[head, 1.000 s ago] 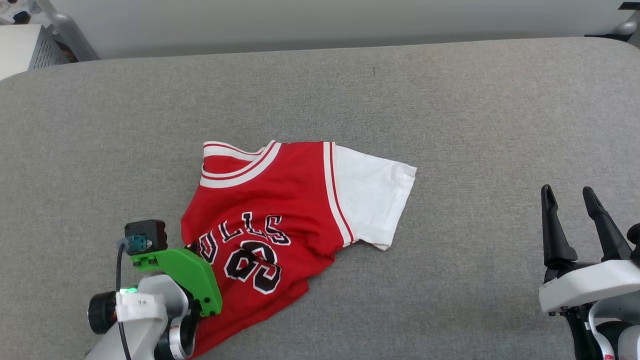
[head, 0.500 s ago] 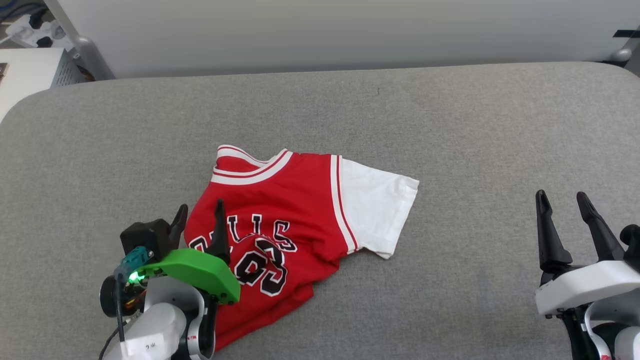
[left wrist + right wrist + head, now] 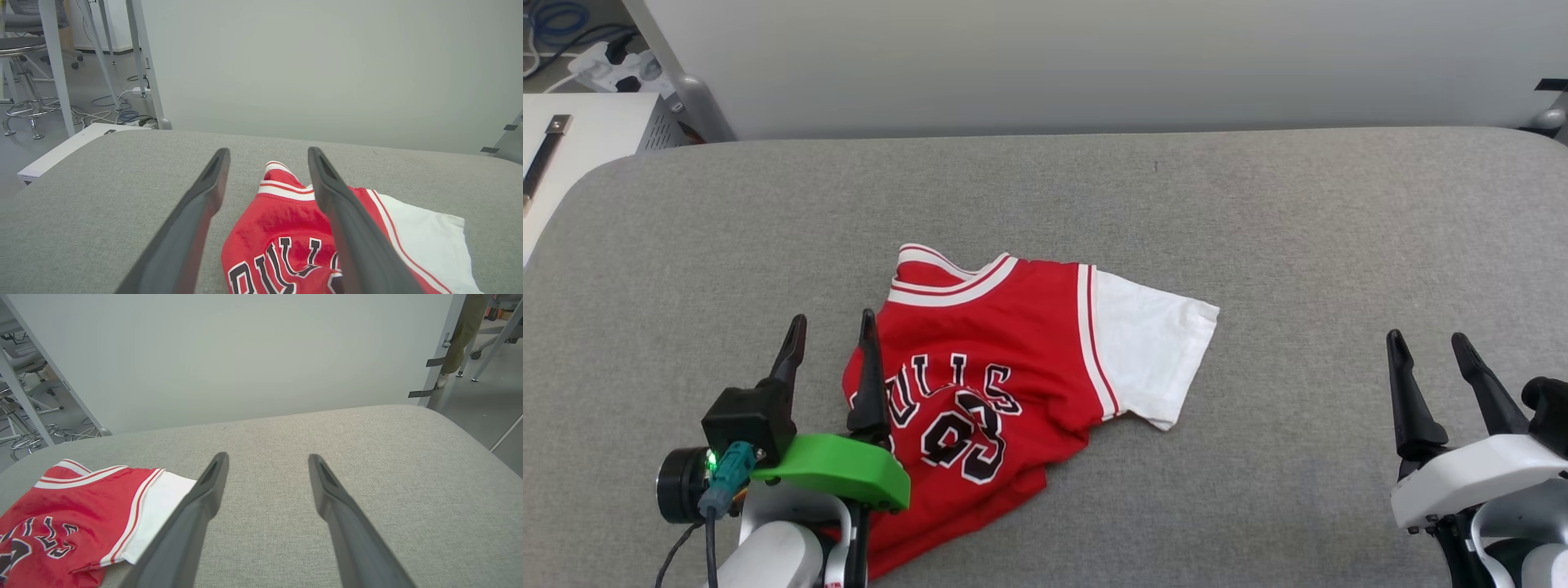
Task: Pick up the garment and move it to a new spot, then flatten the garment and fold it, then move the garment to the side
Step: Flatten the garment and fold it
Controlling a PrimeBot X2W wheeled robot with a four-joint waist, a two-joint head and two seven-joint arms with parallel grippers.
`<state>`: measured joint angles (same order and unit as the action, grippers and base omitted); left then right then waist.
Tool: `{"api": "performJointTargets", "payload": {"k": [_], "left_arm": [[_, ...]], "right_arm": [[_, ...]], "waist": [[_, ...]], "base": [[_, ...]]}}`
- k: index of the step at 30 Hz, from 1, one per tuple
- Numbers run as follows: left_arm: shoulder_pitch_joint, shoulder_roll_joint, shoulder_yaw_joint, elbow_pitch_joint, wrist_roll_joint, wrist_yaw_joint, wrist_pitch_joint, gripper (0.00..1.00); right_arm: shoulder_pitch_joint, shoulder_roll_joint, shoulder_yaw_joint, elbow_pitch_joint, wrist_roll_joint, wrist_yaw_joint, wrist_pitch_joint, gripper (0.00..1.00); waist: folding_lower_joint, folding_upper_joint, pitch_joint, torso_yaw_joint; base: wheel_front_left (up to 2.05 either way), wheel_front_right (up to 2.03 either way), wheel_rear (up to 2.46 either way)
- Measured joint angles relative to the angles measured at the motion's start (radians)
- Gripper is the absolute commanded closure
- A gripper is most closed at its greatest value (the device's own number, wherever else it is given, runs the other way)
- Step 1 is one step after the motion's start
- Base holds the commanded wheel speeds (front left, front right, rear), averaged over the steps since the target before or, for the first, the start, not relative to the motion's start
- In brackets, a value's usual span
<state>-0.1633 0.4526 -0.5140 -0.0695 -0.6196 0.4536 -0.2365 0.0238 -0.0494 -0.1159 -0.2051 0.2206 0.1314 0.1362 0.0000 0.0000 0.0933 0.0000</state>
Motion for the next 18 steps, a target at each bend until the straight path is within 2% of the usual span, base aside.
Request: {"api": "performJointTargets", "payload": {"k": [6,12,18], "left_arm": [[0.000,0.026,-0.007,-0.043,0.017,-0.001,0.013,0.00],[-0.002,0.032,0.019,-0.062,0.013,-0.012,0.008,0.00],[-0.006,0.022,0.046,-0.070,0.012,-0.030,-0.010,0.00]], "right_arm": [[-0.007,-0.013,-0.015,0.051,0.043,0.000,0.050,0.00],[-0.088,-0.099,-0.033,0.166,0.121,0.000,0.123,0.00],[-0.217,-0.208,0.052,0.294,0.202,0.000,0.278,0.00]], "waist": [[0.0000,0.0000,0.004,0.021],[0.0000,0.0000,0.023,0.054],[0.0000,0.0000,0.063,0.098]], "base": [[0.00,0.00,0.00],[0.00,0.00,0.00],[0.00,0.00,0.00]]}}
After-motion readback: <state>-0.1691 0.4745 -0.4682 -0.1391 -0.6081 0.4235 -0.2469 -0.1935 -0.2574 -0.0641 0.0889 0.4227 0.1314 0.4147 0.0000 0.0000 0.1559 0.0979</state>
